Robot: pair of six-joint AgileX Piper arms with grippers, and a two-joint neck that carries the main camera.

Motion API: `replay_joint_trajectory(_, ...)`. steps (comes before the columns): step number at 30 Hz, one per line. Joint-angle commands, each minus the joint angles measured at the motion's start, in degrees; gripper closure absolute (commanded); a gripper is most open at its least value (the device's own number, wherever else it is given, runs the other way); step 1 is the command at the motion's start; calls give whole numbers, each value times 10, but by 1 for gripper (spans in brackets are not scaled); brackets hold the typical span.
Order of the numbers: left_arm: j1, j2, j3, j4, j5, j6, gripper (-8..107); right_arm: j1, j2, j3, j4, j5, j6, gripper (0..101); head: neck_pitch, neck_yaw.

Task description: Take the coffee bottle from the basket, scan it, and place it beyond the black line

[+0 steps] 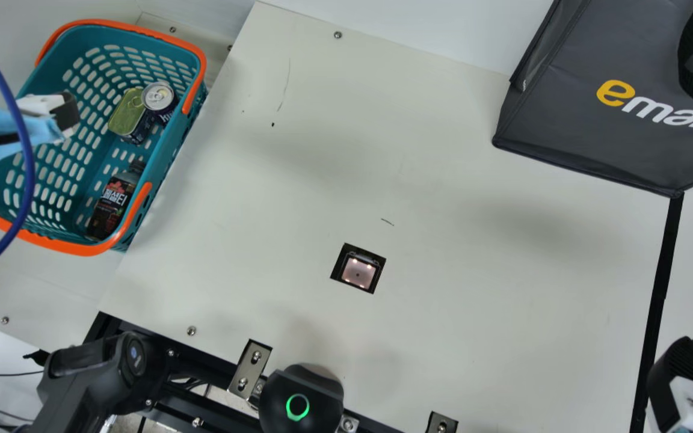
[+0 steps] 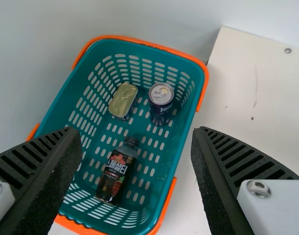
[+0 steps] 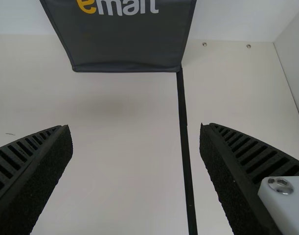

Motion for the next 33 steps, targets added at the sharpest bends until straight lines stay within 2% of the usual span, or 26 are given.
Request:
replay_joint_trajectory(1, 12, 7, 2, -8, -4, 13, 9, 0, 0, 0, 0, 0, 0, 10, -15, 1)
replay_joint_trajectory(17, 90, 92, 14, -82, -32, 131, 9, 0, 0, 0, 0, 0, 0, 10, -15, 1)
replay_joint_trajectory(33, 125, 176, 39, -126, -59, 246, 9, 0, 0, 0, 0, 0, 0, 10, -15, 1)
